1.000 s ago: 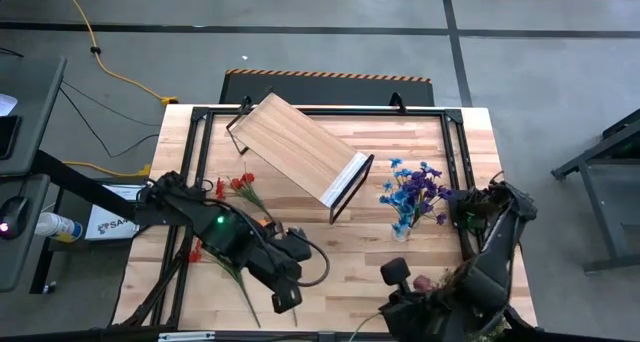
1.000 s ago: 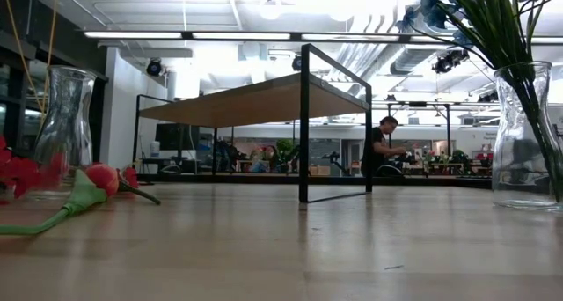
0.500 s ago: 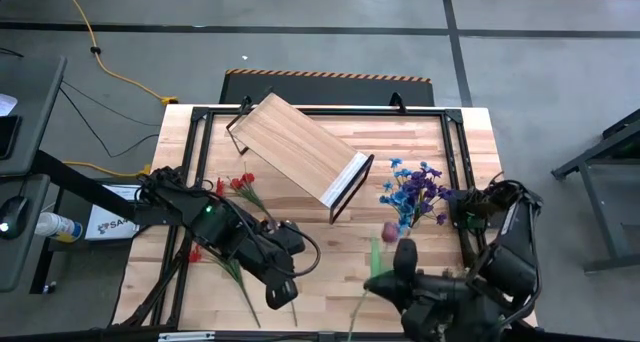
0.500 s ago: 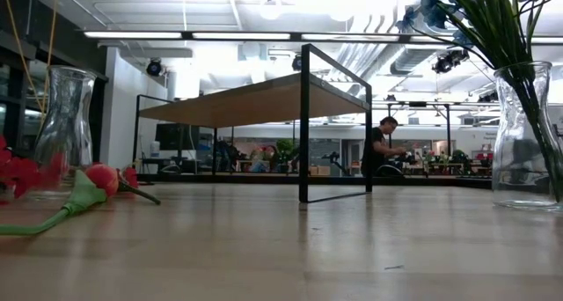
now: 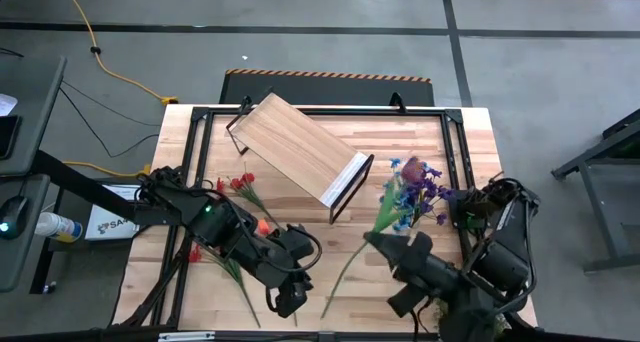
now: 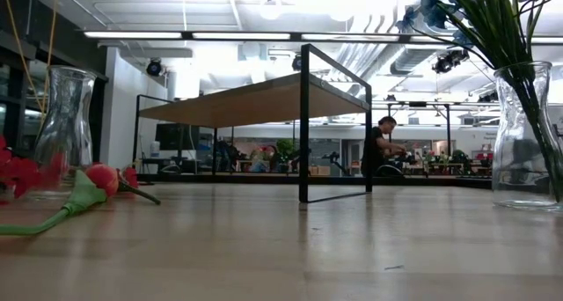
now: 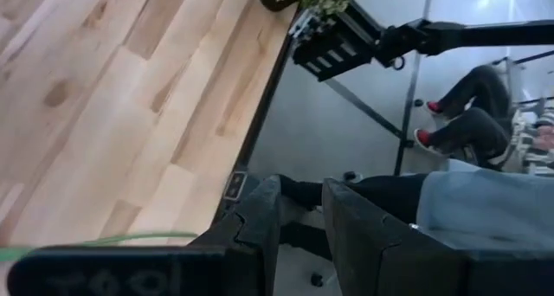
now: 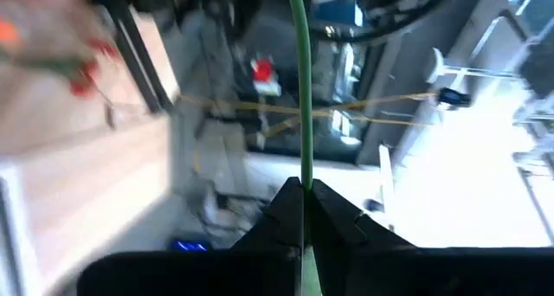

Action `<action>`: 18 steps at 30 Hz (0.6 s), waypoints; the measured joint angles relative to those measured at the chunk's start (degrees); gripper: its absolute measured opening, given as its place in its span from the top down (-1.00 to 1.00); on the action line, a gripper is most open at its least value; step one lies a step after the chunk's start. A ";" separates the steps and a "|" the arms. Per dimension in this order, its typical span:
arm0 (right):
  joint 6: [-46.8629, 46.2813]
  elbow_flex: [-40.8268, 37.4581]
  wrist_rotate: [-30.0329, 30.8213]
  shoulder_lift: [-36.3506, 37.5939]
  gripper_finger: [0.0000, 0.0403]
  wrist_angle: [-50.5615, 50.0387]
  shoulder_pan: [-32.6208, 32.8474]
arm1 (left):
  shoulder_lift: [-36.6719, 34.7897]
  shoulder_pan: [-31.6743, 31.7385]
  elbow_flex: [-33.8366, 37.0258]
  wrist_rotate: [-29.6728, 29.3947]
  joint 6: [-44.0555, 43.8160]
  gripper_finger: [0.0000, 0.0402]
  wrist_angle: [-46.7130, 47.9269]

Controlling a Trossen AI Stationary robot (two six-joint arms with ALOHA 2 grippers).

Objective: Pick and place flowers into a vace then onto a shelf
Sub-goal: Put the dark red tulip into the right transparent vase

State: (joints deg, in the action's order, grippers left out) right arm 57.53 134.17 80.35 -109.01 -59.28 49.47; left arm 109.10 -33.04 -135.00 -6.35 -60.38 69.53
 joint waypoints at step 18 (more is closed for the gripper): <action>-4.67 -0.09 2.74 -1.05 1.00 -13.58 1.09 | -0.99 0.19 0.00 -0.52 6.56 0.38 -14.53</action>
State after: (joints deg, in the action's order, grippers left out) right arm 52.87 134.08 83.09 -110.06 -72.86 50.57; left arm 108.10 -32.85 -135.00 -6.87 -53.82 55.00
